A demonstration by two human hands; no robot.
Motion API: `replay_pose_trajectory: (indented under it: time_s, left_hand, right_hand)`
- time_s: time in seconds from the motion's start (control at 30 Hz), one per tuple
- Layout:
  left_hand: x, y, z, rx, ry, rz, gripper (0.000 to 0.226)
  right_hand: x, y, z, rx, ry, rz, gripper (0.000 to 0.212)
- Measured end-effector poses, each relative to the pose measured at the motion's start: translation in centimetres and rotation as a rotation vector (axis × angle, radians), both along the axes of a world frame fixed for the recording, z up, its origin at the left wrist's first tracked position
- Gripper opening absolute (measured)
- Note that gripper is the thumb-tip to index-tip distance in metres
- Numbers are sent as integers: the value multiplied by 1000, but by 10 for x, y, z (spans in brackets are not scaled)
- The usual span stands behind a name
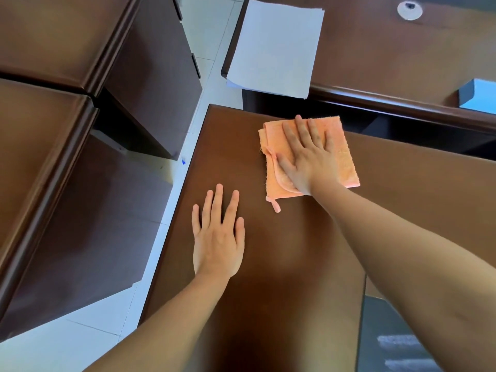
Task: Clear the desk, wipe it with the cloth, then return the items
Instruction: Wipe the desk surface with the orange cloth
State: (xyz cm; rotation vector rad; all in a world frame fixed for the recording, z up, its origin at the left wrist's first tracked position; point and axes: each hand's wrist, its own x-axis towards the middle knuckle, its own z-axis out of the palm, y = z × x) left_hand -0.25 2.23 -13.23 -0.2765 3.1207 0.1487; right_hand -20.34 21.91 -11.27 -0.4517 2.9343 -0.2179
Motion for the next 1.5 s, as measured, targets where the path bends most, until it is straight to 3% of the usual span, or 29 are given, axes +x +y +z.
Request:
replay_pose_trajectory:
  time_s: [0.27,0.53,0.73,0.9,1.2,1.5]
  left_hand:
    - [0,-1,3,18,-5,-2,62]
    - [2,-1,7,58,28,-22,58]
    - [11,-8,19,270,36,-54,52]
    - [84,-11,35,293,87,-140,46]
    - [237,1,37,284,-19,-134,52]
    - [239,9,42,281,24,-107,46]
  right_hand:
    - [28,0,1,27,-6,-16,79]
    - [136,4,-2,7,10,-47,78]
    - [233,4,-11,2,57,-65,75]
    - [304,2,-13,13,74,-84,75]
    - [422,-3,-9,27,33,-92,76]
    - [491,8,-9,13,4,-86,76]
